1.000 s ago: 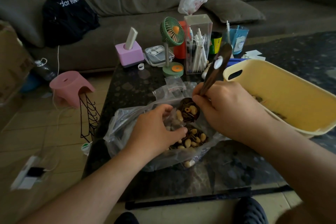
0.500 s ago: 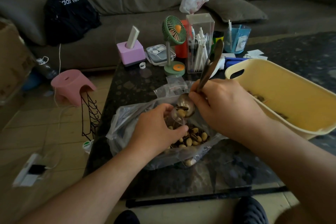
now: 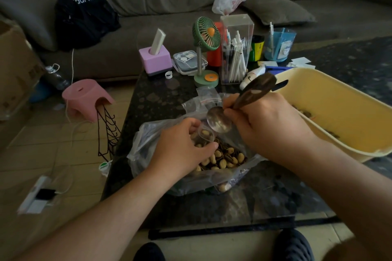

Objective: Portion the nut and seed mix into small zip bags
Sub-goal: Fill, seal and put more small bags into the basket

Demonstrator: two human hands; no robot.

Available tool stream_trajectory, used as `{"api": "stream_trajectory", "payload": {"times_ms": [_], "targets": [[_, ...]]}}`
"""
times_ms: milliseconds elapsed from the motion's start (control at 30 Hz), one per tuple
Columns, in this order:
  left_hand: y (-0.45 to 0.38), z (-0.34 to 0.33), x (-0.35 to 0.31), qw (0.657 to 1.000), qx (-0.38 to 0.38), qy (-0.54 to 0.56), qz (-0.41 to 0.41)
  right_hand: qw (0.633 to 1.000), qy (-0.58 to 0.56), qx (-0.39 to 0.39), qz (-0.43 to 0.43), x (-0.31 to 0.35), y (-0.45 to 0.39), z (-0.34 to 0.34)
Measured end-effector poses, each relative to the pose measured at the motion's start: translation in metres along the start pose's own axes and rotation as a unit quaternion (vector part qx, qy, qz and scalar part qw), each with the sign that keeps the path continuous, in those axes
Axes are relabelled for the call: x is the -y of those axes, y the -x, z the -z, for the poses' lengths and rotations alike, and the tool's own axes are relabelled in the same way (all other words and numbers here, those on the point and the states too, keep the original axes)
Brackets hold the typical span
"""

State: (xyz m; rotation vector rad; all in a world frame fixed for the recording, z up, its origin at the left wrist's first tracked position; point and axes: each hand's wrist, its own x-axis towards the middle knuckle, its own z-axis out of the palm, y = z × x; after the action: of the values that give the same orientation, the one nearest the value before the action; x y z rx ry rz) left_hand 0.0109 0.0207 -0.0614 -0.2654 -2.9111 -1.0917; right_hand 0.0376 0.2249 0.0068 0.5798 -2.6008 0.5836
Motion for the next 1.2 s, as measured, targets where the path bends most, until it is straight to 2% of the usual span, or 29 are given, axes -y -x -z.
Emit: {"api": "stream_trajectory", "payload": {"times_ms": [200,367,500,733,833,1033,1200], "targets": [[-0.002,0.008,0.006,0.999,-0.007,0.038,0.007,0.997,-0.016,-0.05,-0.061,-0.008,0.002,0.001],[-0.004,0.019,0.015,0.997,-0.003,0.075,0.011,0.989,0.025,0.079,-0.122,-0.012,0.007,-0.007],[-0.003,0.024,0.019,0.996,0.001,0.087,0.005,0.978,0.038,0.148,-0.144,-0.008,0.007,-0.004],[-0.002,0.023,0.024,0.996,0.041,0.084,0.017,0.967,-0.023,0.193,-0.166,-0.004,0.008,-0.017],[-0.003,0.019,0.027,0.991,0.05,0.116,0.042,0.966,-0.043,0.189,-0.168,-0.004,0.008,-0.025],[-0.008,0.016,0.031,0.979,0.048,0.18,0.083,0.963,-0.108,0.134,-0.207,-0.011,0.009,-0.044],[-0.01,0.016,0.03,0.976,0.043,0.195,0.09,0.961,-0.127,0.127,-0.208,-0.007,0.014,-0.057]]}}
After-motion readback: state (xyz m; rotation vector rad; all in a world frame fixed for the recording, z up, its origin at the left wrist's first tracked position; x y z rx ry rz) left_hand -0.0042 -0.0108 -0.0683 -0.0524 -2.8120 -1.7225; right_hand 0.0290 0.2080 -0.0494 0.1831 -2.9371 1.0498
